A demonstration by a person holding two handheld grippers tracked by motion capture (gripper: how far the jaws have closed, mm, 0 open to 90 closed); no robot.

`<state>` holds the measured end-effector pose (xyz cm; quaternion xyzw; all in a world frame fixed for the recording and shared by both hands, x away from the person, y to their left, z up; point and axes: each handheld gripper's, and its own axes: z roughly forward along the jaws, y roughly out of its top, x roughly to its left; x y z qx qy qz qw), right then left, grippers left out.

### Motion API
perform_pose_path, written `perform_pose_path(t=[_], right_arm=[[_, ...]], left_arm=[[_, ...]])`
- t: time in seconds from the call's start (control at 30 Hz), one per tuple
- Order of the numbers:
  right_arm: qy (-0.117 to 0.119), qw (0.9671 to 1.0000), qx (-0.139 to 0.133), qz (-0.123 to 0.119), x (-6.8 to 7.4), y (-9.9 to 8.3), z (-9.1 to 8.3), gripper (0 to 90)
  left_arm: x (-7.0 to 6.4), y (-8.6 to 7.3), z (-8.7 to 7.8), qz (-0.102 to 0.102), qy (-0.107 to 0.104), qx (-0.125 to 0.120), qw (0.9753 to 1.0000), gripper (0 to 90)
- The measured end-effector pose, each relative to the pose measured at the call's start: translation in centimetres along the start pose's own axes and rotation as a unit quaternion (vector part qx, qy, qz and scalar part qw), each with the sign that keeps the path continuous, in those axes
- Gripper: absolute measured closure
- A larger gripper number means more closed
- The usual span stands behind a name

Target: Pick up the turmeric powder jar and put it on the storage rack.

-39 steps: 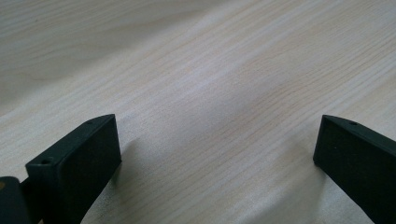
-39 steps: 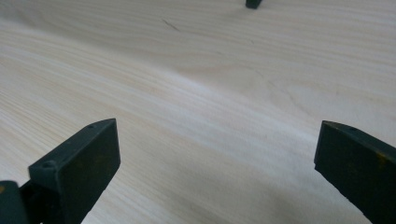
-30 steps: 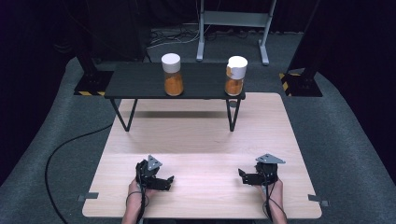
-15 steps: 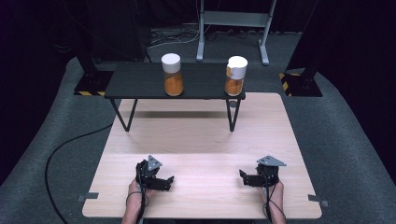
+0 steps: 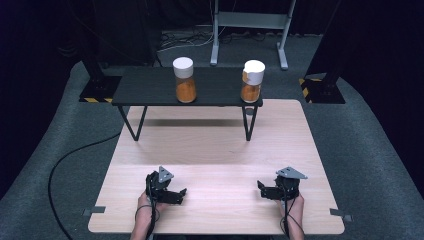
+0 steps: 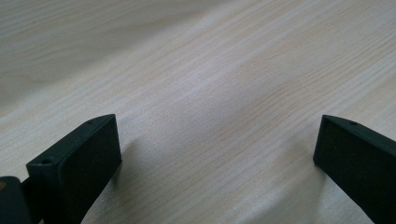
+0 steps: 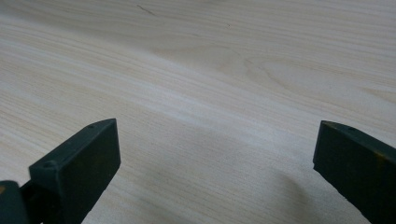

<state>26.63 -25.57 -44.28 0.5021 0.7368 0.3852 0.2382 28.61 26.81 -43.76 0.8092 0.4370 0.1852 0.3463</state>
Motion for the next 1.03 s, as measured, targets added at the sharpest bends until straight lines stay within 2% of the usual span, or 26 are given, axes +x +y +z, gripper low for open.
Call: perform_pose_path(t=[1.03], right_arm=[[-0.005,1.0,0.003,-0.004,0.21,0.11,0.07,0.0]], left_arm=[[0.01,0.02,-0.01,0.001,0.0,0.0,1.0,0.2]])
